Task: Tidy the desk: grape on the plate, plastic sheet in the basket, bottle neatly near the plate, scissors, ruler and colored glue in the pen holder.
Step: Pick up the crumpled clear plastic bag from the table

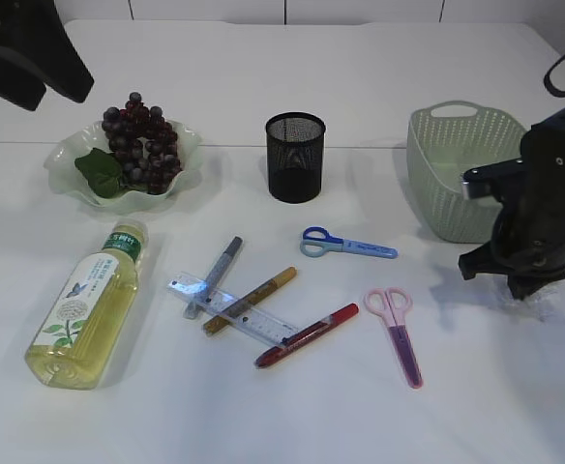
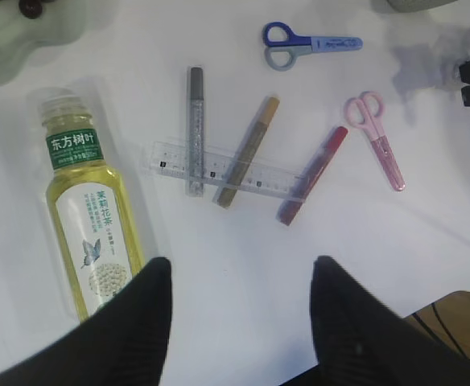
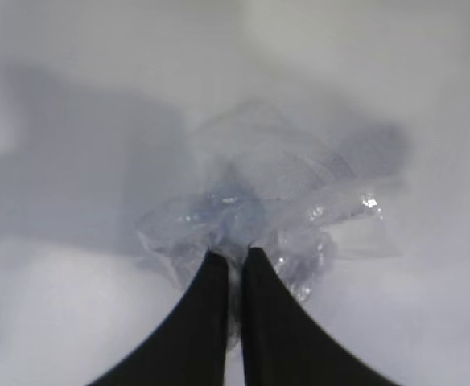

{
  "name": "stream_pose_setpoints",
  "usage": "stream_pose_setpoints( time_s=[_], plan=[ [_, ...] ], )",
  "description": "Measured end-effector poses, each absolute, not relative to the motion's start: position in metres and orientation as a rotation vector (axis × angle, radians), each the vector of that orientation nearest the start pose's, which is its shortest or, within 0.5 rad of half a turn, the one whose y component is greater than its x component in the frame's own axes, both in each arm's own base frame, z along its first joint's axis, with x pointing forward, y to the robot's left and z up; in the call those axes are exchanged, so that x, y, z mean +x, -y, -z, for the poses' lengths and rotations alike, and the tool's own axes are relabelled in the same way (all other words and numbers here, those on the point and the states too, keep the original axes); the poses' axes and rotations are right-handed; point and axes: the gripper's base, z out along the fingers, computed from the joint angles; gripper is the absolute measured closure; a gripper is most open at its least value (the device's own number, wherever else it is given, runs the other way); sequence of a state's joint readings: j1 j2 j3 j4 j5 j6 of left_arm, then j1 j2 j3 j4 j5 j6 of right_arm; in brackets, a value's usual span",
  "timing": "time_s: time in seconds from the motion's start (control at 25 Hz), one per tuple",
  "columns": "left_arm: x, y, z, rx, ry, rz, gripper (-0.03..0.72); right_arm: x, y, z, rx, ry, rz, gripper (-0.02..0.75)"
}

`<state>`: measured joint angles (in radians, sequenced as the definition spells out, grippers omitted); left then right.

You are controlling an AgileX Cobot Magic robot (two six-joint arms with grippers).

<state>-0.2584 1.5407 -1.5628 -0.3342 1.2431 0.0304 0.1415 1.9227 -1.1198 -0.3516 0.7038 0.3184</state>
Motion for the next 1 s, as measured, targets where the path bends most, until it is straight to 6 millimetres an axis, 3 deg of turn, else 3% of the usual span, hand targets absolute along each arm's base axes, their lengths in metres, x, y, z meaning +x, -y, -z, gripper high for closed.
stream_pose_setpoints(
  time_s=[0.24,0.6,0.72,1.0],
  plan=[
    [0.297,0.108,-0.378,0.338,-2.679,0.529,0.285,0.347,-0.030,-0.139,-0.085,-2.991,0.297,0.722],
    [0.297,0.108,-0.378,0.338,-2.679,0.531,0.286,0.334,-0.041,-0.139,-0.137,-3.121,0.113,0.722],
    [0.297,0.108,-0.378,0.338,-2.679,0.532,0.287,0.331,-0.042,-0.148,-0.128,-3.105,0.084,0.722],
    [0.297,0.108,-0.378,0.338,-2.679,0.534,0.293,0.314,-0.043,-0.191,-0.093,-3.084,0.017,0.722]
  ],
)
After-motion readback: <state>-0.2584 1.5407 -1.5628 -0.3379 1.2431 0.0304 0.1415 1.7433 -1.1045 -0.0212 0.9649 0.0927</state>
